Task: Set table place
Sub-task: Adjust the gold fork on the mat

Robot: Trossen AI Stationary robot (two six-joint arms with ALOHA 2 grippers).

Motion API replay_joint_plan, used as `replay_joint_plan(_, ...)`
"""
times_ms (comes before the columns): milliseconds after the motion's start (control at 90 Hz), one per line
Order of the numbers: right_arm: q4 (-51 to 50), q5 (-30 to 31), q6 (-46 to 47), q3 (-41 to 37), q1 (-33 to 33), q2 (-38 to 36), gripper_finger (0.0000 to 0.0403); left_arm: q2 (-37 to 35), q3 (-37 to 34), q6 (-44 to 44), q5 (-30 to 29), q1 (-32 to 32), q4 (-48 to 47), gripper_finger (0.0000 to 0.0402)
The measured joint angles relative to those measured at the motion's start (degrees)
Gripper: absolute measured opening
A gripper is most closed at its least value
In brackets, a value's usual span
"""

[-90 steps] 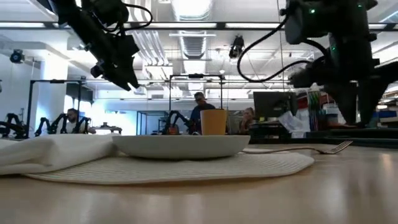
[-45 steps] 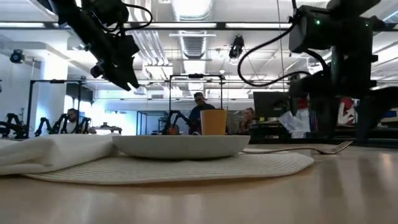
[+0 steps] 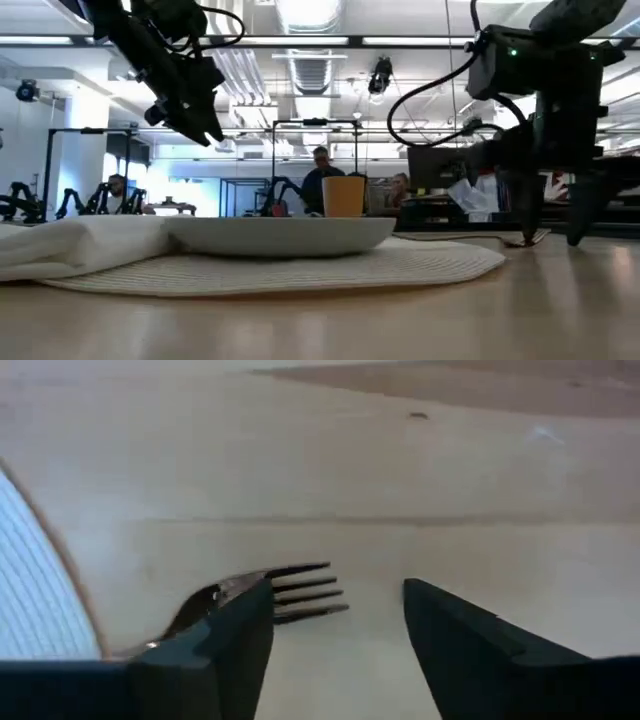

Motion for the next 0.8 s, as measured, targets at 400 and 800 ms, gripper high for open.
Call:
replay_joint_plan(400, 3.74, 1.69, 5.17, 0.22, -0.15, 0.0, 0.0177, 0.0, 0.0, -0.4, 0.0, 0.0, 0.02, 0.0217)
replay_joint_plan(800, 8.43, 3.14, 13.9, 0.24, -0.17, 0.06, 0.0142, 0.0, 0.0, -0.41, -0.07, 0.0, 0.09, 0.0217)
